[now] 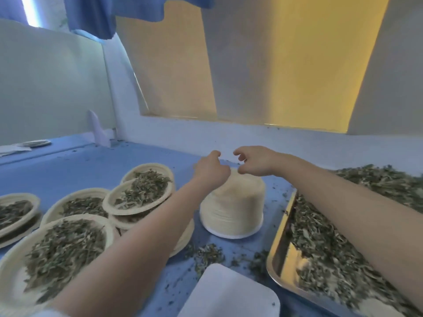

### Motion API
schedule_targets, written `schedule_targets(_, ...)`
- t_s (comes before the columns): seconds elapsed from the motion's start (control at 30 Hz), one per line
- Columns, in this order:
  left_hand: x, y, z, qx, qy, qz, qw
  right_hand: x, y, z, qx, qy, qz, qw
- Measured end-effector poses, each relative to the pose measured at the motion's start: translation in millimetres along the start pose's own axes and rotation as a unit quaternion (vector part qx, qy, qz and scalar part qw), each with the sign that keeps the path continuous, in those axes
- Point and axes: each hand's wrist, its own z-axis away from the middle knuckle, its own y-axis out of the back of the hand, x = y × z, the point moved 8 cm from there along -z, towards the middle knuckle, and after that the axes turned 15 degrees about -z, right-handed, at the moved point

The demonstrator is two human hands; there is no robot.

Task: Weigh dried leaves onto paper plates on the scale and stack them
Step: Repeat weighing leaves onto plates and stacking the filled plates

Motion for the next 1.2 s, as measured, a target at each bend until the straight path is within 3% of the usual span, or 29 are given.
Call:
schedule_targets(0.13,-16.8,-28.7,-14.2,-0.015,0.075,-0.087,0.993,59.3,-5.0,-12.2,0.008,-0.064,-0.011,0.998)
schedule_targets(0.33,-48.1,-47.7,-25.3,-0.027,0.145,-0.042,0.988,95.1,-34.7,-24.0,0.023,-0.108,-0.062,0.992)
schedule_targets(0.47,-50.8,-47.6,-27.7,-0.033,0.133,-0.06,0.989,104.5,-37.4,-27.3,0.048,-0.121,-0.128,0.983)
schedule_targets(0.67,-39.5,-40.4,-27.4,-0.07,0.1,-0.119,0.985,91.8,-25.7,-20.8,0.077,-0.103,-0.111,0.985)
schedule_targets(0.77,-28.8,-20.5,-25.9,-0.05,0.092,-0.112,0.988,80.8,-8.9,-16.4,0.091,-0.088,-0.122,0.984)
schedule_targets(1.03,-3.7,36.9,16.0,0.051,0.058,-0.014,0.997,51.0,30.4,37.3,0.136,-0.047,-0.139,0.98)
schedule_targets(1.2,-10.1,34.8,82.3,0.027,0.037,0.053,0.998,43.2,12.7,105.4,0.141,-0.013,-0.135,0.981)
